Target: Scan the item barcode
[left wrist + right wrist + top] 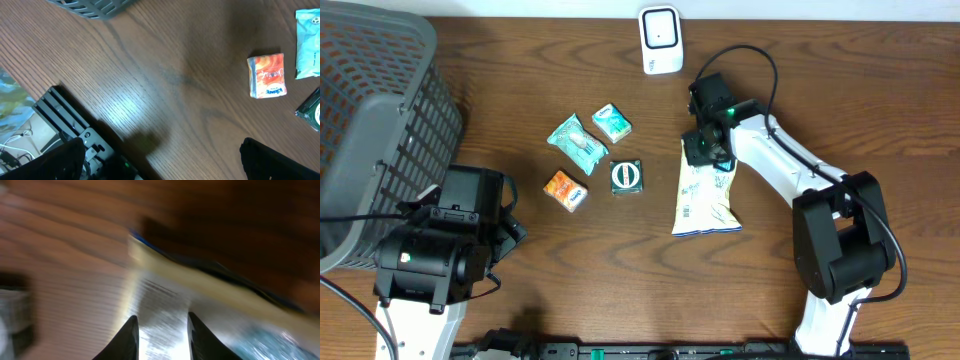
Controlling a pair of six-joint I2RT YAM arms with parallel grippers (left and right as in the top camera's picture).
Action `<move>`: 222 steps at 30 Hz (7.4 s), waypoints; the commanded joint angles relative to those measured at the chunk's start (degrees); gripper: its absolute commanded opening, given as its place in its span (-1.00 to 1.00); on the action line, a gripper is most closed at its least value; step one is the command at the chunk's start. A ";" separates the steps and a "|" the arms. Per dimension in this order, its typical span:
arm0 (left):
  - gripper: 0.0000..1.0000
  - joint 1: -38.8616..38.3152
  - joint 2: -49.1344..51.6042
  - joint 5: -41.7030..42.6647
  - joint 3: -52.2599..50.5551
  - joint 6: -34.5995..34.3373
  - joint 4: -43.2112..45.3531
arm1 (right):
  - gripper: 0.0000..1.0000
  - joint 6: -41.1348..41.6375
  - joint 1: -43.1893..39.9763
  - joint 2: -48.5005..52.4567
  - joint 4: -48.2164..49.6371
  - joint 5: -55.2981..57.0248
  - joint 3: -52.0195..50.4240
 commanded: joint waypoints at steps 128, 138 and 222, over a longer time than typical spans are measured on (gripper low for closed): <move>0.95 0.22 -0.26 -0.92 1.11 -0.55 -0.17 | 0.98 -7.02 -18.08 -4.90 -21.35 -14.45 6.29; 0.95 0.22 -0.26 -0.92 1.11 -0.55 -0.17 | 0.99 -7.02 -20.44 -4.90 -20.00 -10.43 5.77; 0.95 0.22 -0.26 -0.92 1.11 -0.52 -0.17 | -0.98 5.73 -12.61 -21.14 26.53 -48.81 -8.87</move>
